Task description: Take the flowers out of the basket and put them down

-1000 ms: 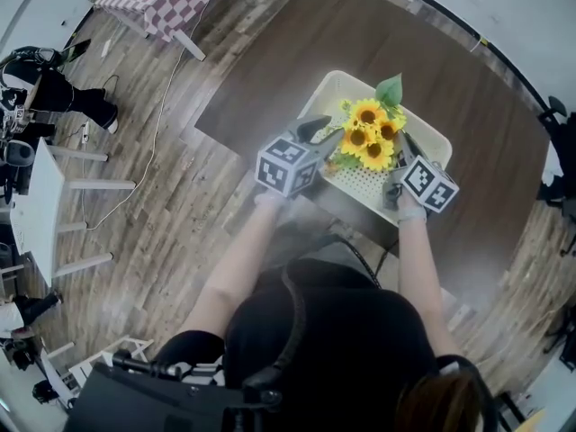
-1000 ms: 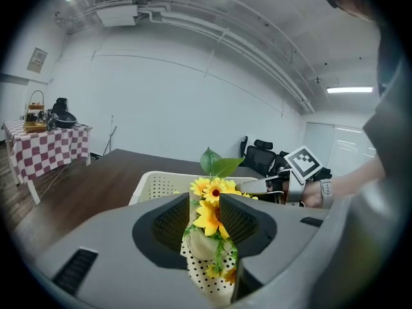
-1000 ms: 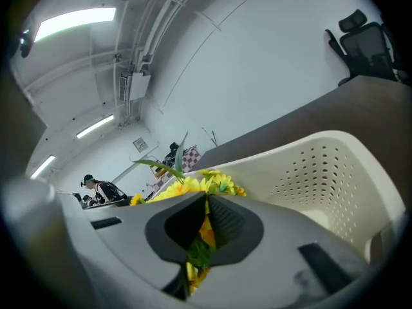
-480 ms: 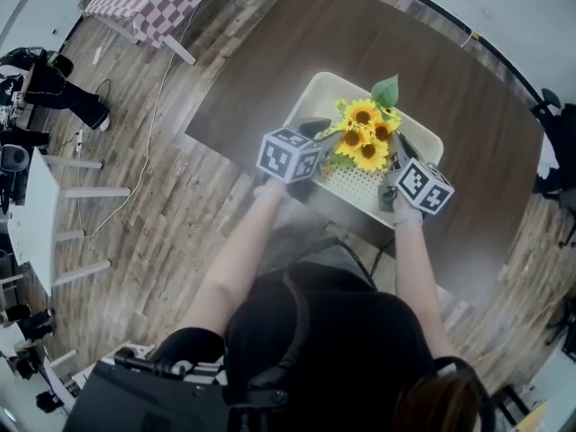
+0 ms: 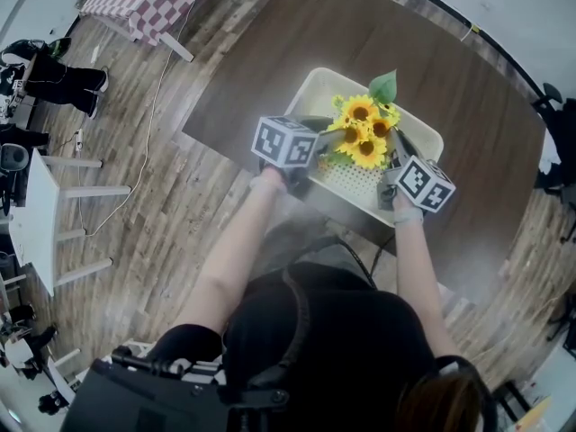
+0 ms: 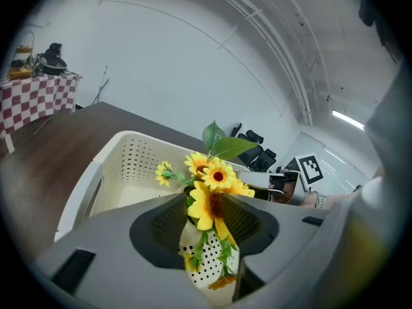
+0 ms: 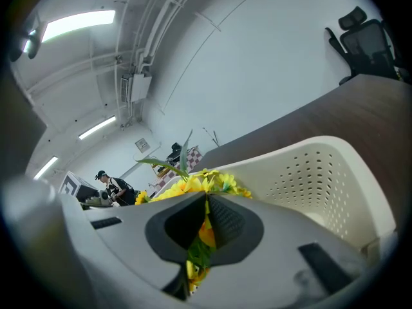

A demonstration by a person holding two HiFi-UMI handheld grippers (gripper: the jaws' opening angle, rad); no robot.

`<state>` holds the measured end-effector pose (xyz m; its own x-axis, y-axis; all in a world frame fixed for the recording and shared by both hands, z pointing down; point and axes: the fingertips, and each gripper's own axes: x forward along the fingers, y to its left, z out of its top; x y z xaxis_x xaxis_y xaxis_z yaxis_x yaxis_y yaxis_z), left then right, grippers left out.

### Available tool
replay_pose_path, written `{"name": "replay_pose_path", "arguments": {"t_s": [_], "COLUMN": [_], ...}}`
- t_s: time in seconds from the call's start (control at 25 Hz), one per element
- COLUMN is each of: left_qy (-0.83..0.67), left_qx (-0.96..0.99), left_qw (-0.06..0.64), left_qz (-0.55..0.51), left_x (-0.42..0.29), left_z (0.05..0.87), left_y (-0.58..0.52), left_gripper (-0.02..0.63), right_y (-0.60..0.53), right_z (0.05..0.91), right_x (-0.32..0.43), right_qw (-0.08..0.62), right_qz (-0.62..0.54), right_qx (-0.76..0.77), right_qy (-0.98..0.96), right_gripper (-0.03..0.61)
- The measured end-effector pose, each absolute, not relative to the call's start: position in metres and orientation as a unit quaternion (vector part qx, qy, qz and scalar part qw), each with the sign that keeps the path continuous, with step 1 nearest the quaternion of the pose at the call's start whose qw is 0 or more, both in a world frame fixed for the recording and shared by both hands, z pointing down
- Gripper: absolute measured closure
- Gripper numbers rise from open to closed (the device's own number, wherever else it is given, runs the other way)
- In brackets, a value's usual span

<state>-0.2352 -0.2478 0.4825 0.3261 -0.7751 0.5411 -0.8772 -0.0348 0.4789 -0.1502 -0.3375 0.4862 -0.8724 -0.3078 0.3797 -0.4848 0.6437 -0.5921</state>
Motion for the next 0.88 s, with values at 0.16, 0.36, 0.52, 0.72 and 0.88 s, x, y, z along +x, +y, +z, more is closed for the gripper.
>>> {"name": "replay_pose_path", "arguments": {"t_s": [0.16, 0.36, 0.52, 0.72, 0.88], "left_qy": [-0.568, -0.58, -0.579, -0.59, -0.599], "left_qx": [0.717, 0.709, 0.712, 0.707, 0.704], "left_qw": [0.401, 0.398, 0.391, 0.389, 0.378], "left_qz": [0.054, 0.049, 0.065, 0.042, 0.043], "left_x": [-0.233, -0.236, -0.231, -0.234, -0.233], "left_z": [0.482, 0.48, 0.48, 0.475, 0.474], "left_y": [-0.246, -0.245, -0.246, -0.246, -0.244], "left_gripper": [0.447, 0.535, 0.536, 0.583, 0.594], "right_y": [-0.335, -0.332, -0.33, -0.324, -0.319], "right_z": [0.484, 0.482, 0.479, 0.476, 0.473], "right_x": [-0.151, -0.151, -0.152, -0.152, -0.152], "right_qw": [0.12, 0.12, 0.12, 0.115, 0.106], "right_qz": [0.362, 0.363, 0.365, 0.366, 0.367], "right_qx": [0.217, 0.214, 0.209, 0.203, 0.197], "right_qy": [-0.899, -0.899, -0.899, -0.901, -0.903], "right_gripper": [0.571, 0.571, 0.571, 0.572, 0.572]}}
